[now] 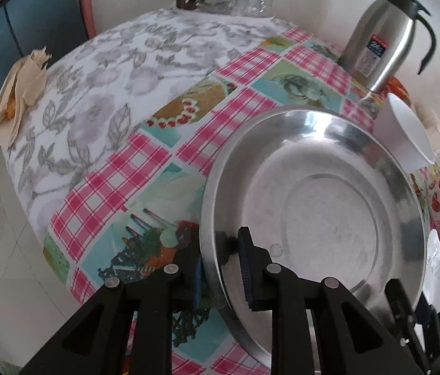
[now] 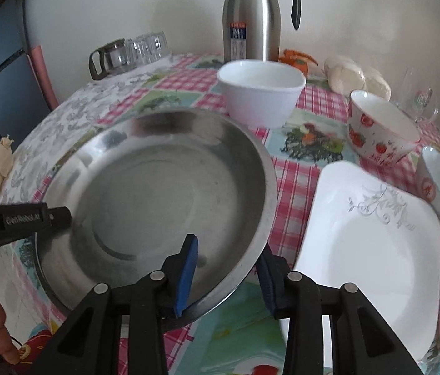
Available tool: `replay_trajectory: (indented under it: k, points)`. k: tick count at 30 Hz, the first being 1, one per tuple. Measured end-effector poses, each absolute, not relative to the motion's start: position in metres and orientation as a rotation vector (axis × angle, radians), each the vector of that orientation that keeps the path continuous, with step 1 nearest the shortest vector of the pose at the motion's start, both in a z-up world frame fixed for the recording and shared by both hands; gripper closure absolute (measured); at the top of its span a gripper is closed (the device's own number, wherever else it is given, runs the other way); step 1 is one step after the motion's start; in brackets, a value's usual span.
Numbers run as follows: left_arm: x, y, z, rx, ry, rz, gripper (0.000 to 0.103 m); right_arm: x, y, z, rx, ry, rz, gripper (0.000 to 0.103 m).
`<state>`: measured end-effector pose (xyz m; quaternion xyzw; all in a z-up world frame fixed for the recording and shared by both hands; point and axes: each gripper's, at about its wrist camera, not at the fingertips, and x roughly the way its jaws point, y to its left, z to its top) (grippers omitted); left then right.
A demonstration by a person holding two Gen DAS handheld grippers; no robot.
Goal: Organize plates and bowls
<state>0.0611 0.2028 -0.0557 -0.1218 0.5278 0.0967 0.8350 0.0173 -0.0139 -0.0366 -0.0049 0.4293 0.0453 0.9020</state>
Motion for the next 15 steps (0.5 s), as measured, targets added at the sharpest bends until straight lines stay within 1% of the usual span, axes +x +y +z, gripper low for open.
replay_trajectory:
  k: [7,15]
  points:
    - [0.054,0.197,-0.046,-0.242,1.082,0.181,0.081,0.01,-0.025,-0.021,0.042,0.845,0.106,0.065]
    - [0.044,0.187,-0.03,-0.223,1.023,0.181,0.081,-0.002,-0.031,-0.006,0.031,0.795,0.109,0.065]
